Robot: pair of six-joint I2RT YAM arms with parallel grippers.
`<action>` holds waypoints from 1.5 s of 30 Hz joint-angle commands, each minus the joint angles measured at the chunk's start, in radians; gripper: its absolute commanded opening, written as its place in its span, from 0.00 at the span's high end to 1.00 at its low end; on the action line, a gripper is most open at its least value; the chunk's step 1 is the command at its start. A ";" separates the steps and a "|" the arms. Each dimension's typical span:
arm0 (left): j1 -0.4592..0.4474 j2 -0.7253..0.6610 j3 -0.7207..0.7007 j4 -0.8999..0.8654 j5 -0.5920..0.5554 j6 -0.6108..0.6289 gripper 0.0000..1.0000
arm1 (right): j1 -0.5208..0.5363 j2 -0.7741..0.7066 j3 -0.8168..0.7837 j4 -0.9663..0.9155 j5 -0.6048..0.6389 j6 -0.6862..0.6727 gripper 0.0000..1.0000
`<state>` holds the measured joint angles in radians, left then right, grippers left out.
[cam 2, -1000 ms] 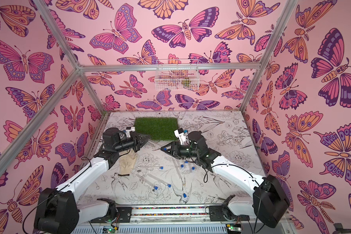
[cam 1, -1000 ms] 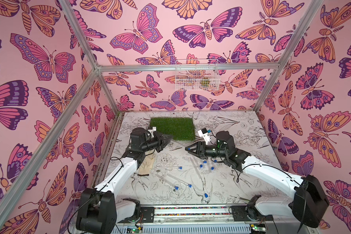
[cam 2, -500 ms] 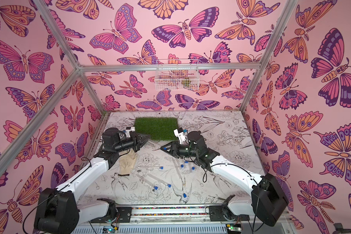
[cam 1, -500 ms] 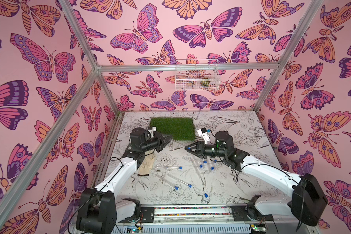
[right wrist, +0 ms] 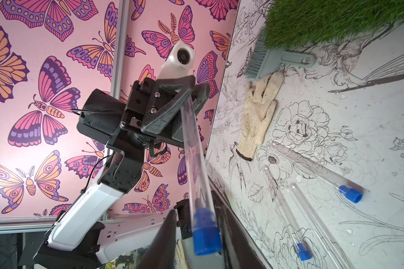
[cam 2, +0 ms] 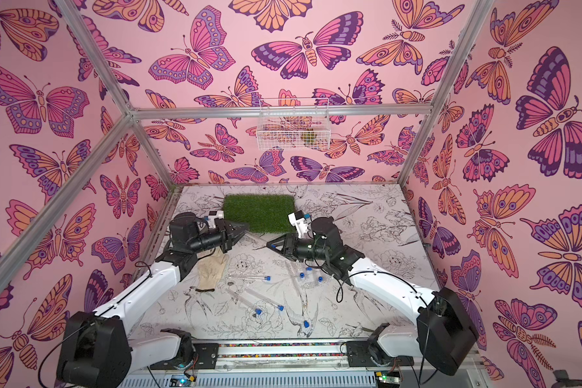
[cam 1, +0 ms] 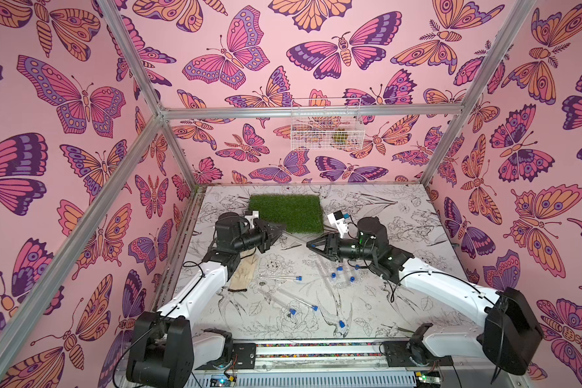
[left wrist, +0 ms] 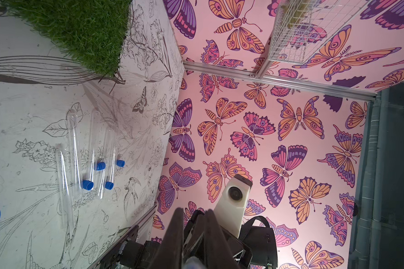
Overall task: Remove stoppers from test tubes
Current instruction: Open the stopper on the test tube.
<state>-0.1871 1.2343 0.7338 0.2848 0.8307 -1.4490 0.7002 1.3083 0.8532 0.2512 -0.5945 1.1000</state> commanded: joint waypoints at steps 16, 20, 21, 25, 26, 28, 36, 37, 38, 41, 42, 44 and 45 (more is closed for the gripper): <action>0.011 -0.030 -0.046 0.037 0.010 -0.020 0.99 | 0.008 -0.041 -0.036 0.057 0.018 0.023 0.78; 0.011 -0.032 -0.050 0.037 0.008 -0.022 0.99 | 0.008 -0.038 -0.039 0.065 0.018 0.028 0.81; 0.011 -0.032 -0.051 0.037 0.008 -0.022 0.99 | 0.008 -0.038 -0.040 0.065 0.018 0.030 0.82; 0.012 -0.030 -0.052 0.037 0.005 -0.024 0.99 | 0.007 -0.038 -0.040 0.059 0.021 0.026 0.83; 0.011 -0.030 -0.052 0.037 0.004 -0.025 0.99 | 0.007 -0.039 -0.040 0.055 0.023 0.023 0.83; 0.016 -0.030 -0.057 0.037 0.001 -0.033 0.99 | 0.008 -0.040 -0.040 0.046 0.024 0.020 0.84; 0.053 -0.035 -0.106 0.030 -0.010 -0.056 1.00 | 0.006 -0.065 -0.041 -0.027 0.033 -0.013 0.85; 0.058 -0.036 -0.110 0.025 -0.010 -0.054 1.00 | 0.007 -0.071 -0.044 -0.037 0.035 -0.018 0.85; 0.063 -0.037 -0.113 0.023 -0.011 -0.050 1.00 | 0.007 -0.078 -0.048 -0.045 0.037 -0.019 0.85; 0.074 -0.038 -0.120 0.013 -0.010 -0.048 1.00 | 0.001 -0.101 -0.062 -0.065 0.044 -0.022 0.85; 0.077 -0.038 -0.122 0.012 -0.011 -0.050 1.00 | -0.001 -0.107 -0.067 -0.070 0.045 -0.022 0.85; 0.083 -0.038 -0.127 0.012 -0.013 -0.051 1.00 | -0.005 -0.121 -0.075 -0.077 0.046 -0.024 0.85; 0.085 -0.039 -0.126 0.012 -0.013 -0.051 1.00 | -0.007 -0.125 -0.078 -0.081 0.047 -0.023 0.85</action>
<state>-0.1616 1.2022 0.6296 0.3141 0.9104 -1.5280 0.7113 1.2400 0.7902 0.2161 -0.5579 1.0977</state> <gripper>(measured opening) 0.168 0.176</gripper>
